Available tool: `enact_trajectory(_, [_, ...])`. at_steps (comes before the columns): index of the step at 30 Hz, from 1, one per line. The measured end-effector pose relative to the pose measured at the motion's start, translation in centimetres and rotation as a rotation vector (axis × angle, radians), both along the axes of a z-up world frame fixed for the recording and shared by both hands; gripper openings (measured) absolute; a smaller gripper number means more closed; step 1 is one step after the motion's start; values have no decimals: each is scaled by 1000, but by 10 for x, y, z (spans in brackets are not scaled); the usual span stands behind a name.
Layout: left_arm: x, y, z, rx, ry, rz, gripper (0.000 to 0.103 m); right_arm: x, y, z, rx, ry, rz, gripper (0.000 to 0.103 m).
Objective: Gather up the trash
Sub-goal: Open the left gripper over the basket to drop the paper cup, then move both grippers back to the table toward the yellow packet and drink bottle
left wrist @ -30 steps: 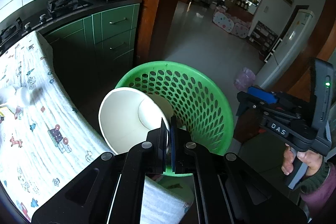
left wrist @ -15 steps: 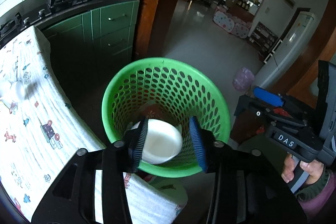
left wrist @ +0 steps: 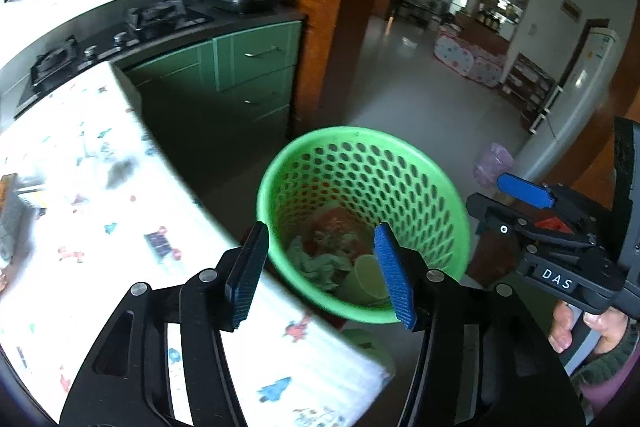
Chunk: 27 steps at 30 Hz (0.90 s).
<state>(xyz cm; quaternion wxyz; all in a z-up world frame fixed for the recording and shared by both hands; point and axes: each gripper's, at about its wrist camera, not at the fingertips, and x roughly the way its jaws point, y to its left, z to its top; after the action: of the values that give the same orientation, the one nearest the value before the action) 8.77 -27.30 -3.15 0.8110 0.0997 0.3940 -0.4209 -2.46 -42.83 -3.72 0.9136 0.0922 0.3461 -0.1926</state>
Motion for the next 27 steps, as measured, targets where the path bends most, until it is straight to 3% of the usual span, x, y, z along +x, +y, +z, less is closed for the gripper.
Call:
enact_trajectory(15, [21, 66, 5, 22, -41, 152, 60, 41, 54, 4, 0, -20, 138, 74])
enact_trajectory(27, [49, 134, 3, 31, -40, 295, 63, 88, 103, 4, 8, -19, 271, 77])
